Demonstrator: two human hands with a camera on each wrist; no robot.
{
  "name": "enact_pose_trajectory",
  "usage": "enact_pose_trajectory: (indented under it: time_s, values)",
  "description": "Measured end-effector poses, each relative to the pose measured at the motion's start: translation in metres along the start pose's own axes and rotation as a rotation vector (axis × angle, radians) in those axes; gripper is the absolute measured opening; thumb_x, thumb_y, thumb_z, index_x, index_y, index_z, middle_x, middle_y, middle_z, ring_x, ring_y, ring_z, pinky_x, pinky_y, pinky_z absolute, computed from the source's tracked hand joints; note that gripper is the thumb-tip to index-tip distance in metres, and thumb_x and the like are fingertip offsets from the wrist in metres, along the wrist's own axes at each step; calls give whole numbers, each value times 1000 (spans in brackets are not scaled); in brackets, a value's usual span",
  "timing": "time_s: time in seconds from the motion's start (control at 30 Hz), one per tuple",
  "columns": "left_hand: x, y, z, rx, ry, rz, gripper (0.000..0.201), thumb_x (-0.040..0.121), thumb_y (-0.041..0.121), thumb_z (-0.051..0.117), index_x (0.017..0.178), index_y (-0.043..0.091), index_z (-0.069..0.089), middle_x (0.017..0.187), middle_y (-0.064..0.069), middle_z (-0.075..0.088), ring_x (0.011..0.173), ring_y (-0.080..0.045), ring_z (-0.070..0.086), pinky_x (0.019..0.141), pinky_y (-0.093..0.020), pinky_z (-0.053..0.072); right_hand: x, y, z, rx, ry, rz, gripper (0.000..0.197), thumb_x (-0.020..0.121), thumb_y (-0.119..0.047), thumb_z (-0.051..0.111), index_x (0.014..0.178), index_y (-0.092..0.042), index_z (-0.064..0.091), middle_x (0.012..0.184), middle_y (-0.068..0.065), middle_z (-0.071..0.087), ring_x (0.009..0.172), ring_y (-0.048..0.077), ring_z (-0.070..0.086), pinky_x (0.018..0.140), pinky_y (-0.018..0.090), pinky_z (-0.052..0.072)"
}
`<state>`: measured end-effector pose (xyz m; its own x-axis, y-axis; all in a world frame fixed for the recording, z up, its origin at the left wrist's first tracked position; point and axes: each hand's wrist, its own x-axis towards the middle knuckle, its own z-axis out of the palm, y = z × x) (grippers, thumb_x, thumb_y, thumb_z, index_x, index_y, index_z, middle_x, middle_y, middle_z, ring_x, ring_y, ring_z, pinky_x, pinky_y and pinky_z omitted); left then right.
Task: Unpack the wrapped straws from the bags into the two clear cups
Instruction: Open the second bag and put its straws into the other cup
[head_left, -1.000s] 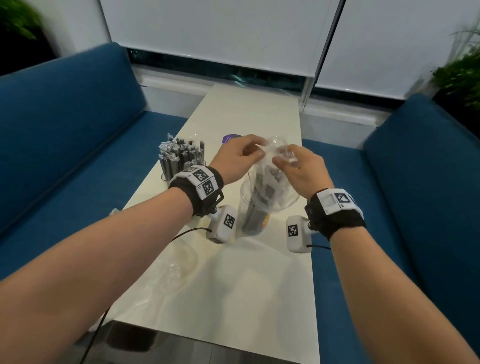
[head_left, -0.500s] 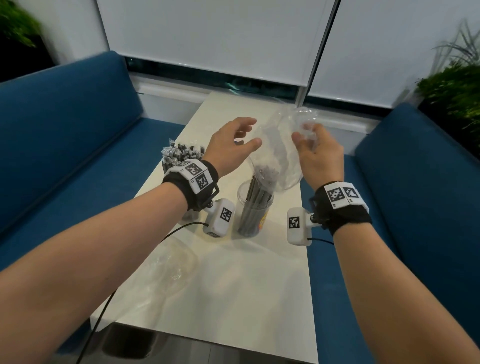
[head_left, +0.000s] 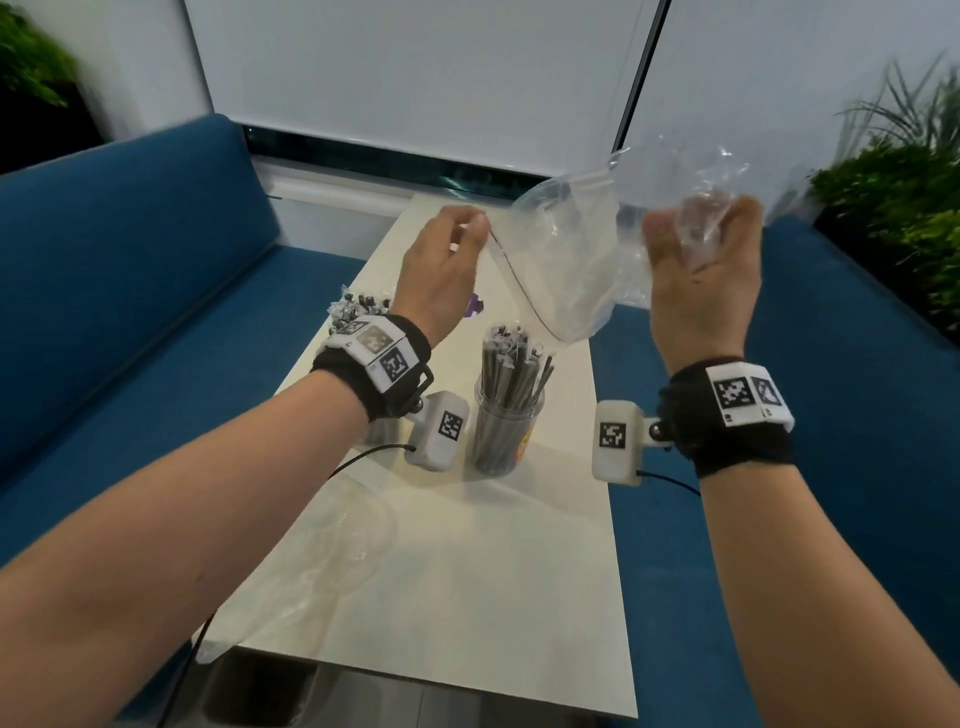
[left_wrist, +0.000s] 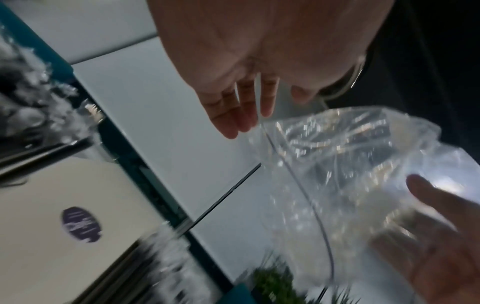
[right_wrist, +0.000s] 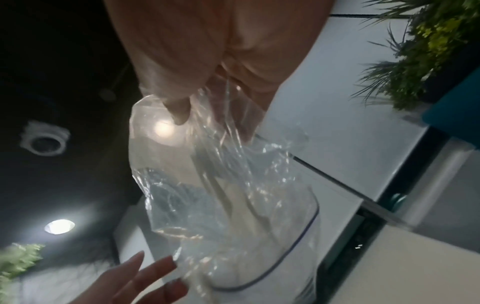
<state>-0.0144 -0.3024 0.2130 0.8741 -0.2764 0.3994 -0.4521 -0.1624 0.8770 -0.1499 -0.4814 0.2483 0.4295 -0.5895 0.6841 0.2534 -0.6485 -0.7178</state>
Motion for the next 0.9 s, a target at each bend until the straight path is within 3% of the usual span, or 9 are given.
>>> enact_pose_trajectory:
  time_s: [0.1, 0.17, 0.23, 0.33, 0.5, 0.57, 0.67, 0.8, 0.9]
  values:
    - [-20, 20, -24, -232, -3, -95, 47, 104, 56, 35, 124, 22, 61, 86, -4, 64, 59, -17, 59, 51, -32, 53, -32, -15, -16, 95, 79, -156, 30, 94, -21, 75, 101, -15, 46, 96, -15, 57, 87, -13, 57, 83, 15, 50]
    - [-39, 29, -39, -351, -209, -251, 58, 99, 69, 34, 130, 28, 60, 88, -9, 67, 54, -19, 59, 44, -26, 46, -66, -19, -21, 123, -50, -325, 34, 88, -11, 78, 96, -24, 48, 103, -19, 62, 96, -10, 62, 88, 17, 50]
    - [-60, 29, -53, -297, -398, -284, 53, 95, 65, 52, 125, 23, 63, 98, -12, 71, 62, -22, 66, 48, -29, 51, -105, -6, -22, 147, -374, -368, 36, 80, -6, 84, 92, -24, 55, 113, -11, 68, 117, 8, 67, 99, 31, 53]
    - [-90, 13, -74, -152, -429, -191, 28, 91, 20, 77, 105, 1, 62, 95, -11, 72, 76, -29, 77, 55, -26, 59, -169, 38, -32, -107, -816, -311, 30, 78, -19, 89, 95, -26, 64, 128, -6, 63, 142, 25, 48, 115, 58, 40]
    - [-143, -61, -87, -53, -568, -389, 19, 91, 4, 74, 100, 16, 63, 108, -5, 75, 87, -29, 78, 74, -44, 65, -232, 84, -71, -357, -1155, -108, 21, 84, -42, 69, 105, -41, 65, 133, -24, 55, 144, -1, 33, 113, 41, 41]
    - [-151, -93, -74, 133, -610, -365, 23, 92, 11, 72, 101, 31, 64, 107, 4, 73, 82, -23, 73, 78, -40, 62, -245, 84, -68, -371, -1232, 14, 26, 90, -53, 57, 111, -41, 65, 129, -27, 55, 133, -5, 40, 112, 34, 38]
    - [-150, -122, -42, 389, -662, -343, 24, 97, 16, 64, 118, 27, 61, 114, 7, 66, 91, -18, 69, 74, -23, 52, -259, 91, -42, -432, -1201, 162, 43, 97, -68, 39, 123, -42, 60, 133, -23, 51, 125, 3, 47, 109, 37, 39]
    - [-146, -146, -7, 630, -709, -291, 56, 96, 18, 64, 148, 22, 42, 143, -8, 54, 125, -27, 58, 104, -37, 48, -276, 110, -9, -738, -1381, 226, 57, 98, -66, 43, 148, -39, 45, 155, -10, 41, 139, 19, 40, 113, 43, 37]
    - [-145, -142, -5, 764, -672, -213, 70, 94, 29, 67, 154, 24, 31, 146, -5, 44, 132, -30, 49, 102, -45, 50, -272, 112, -10, -749, -1317, 265, 56, 98, -65, 43, 148, -39, 47, 154, -9, 42, 140, 18, 38, 114, 42, 35]
